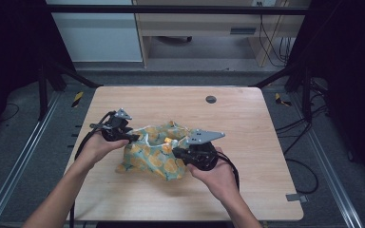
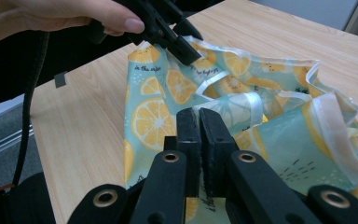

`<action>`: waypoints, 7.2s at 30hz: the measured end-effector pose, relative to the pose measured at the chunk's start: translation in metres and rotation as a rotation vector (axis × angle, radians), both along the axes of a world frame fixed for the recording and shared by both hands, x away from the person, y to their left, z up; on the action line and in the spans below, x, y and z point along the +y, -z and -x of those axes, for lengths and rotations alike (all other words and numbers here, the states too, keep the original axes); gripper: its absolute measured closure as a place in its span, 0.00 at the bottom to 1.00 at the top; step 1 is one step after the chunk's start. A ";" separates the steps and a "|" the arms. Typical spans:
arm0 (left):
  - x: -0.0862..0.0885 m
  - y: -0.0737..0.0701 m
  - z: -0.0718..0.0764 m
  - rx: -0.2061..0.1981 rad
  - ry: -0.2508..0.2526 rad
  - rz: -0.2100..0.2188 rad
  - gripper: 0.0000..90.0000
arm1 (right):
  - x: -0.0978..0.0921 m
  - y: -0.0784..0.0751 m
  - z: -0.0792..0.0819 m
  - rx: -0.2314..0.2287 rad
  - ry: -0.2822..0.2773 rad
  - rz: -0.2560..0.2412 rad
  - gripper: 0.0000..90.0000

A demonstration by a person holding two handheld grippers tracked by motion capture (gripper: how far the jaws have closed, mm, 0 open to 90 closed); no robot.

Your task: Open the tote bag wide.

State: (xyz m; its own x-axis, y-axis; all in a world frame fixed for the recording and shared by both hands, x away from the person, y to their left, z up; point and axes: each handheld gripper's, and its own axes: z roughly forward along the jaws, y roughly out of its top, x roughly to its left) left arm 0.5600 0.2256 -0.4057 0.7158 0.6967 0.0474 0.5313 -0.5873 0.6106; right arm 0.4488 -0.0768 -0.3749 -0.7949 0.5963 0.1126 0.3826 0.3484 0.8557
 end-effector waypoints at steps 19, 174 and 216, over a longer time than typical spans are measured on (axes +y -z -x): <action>0.012 -0.011 0.010 -0.065 -0.007 0.044 1.00 | -0.009 0.003 -0.003 0.005 0.030 -0.006 0.97; 0.008 0.006 0.132 -0.157 0.157 0.129 0.25 | -0.058 0.032 -0.024 -0.019 0.156 0.252 0.40; -0.018 0.063 0.138 -0.010 0.288 -0.029 1.00 | -0.043 0.077 -0.103 0.076 0.271 0.273 0.98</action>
State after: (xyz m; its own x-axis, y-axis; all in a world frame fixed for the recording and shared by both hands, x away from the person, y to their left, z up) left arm 0.4222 0.2073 -0.4684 0.8834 0.4629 0.0728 0.3337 -0.7305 0.5958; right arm 0.5514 -0.1197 -0.4522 -0.5996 0.7998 -0.0270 0.5509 0.4370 0.7110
